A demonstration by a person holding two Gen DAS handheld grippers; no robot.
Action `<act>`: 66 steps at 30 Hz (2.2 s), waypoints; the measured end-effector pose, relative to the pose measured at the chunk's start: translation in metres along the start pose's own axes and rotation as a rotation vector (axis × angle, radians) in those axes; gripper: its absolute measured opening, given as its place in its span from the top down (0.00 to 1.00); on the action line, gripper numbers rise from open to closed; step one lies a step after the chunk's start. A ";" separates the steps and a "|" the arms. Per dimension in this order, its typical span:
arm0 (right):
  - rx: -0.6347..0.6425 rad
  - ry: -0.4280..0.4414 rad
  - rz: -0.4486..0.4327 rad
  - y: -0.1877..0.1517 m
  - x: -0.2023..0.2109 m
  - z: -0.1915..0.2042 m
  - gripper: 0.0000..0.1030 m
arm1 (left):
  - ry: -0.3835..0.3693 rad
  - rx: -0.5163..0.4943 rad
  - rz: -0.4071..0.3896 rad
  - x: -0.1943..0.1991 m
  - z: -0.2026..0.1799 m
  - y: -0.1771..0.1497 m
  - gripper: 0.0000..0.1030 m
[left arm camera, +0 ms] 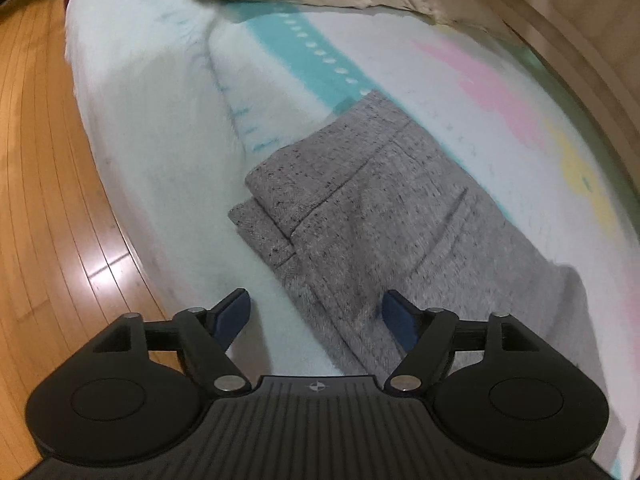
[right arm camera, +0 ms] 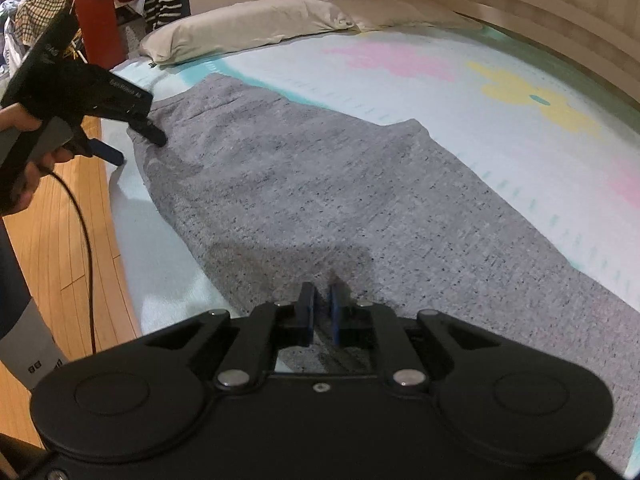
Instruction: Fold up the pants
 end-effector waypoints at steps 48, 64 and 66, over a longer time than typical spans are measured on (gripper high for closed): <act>-0.505 -0.185 -0.160 -0.005 0.064 -0.125 0.17 | -0.332 -0.673 -0.478 0.149 -0.227 -0.065 0.84; -0.822 -0.358 -0.264 -0.049 0.125 -0.212 0.16 | -0.550 -1.014 -0.233 0.107 -0.295 -0.195 0.58; -0.813 -0.286 -0.253 -0.045 0.118 -0.202 0.15 | -0.549 -1.002 -0.267 0.116 -0.292 -0.178 0.42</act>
Point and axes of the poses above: each gripper's, at about its wrist camera, not at the fingertips, and x roughly against the way its jaws point, z to its left, y to its top, the point moved 4 cm from there along -x, roughly the way its jaws point, and after that the axes turned 5 degrees about -z, right-handed, at the moved point
